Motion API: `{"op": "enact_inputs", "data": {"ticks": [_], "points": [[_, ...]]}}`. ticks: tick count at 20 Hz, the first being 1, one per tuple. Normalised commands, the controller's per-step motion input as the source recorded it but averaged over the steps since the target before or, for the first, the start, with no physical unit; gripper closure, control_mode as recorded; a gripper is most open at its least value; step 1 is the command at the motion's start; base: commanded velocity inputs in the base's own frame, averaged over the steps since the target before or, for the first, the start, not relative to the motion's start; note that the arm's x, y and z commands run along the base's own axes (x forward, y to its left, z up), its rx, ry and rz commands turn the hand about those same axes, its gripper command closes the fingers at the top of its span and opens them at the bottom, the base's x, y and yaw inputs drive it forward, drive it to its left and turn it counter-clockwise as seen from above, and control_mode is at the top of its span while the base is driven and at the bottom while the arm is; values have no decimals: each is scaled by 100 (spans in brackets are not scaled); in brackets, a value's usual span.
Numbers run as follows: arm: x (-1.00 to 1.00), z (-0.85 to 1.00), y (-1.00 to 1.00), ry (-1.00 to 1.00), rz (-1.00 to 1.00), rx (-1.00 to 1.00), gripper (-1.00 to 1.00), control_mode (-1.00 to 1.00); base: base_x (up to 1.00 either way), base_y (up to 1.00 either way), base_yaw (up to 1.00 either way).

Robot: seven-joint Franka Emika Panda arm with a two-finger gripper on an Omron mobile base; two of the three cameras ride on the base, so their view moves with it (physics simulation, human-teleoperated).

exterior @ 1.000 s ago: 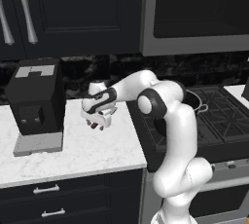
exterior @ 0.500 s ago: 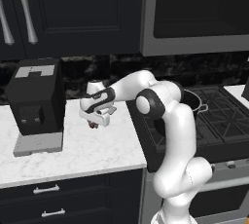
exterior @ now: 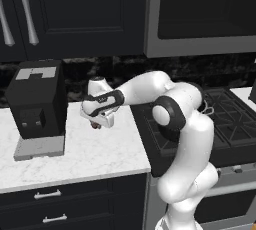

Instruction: Put the corn and carrot in the pot. Retrieve the spatula and lightly stir the vegetables in the pot.

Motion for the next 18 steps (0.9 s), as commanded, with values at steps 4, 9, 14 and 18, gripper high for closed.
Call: {"op": "enact_inputs", "data": {"ticks": [4,9,14,18], "points": [[-79,100,-35,-2,-2,21,100,-100,0,0,0],[-92,100,-30,0,-3,22,100,-100,0,0,0],[-92,100,-16,0,-6,21,100,-100,0,0,0],[-81,100,-8,0,-8,29,100,-100,0,0,0]]}}
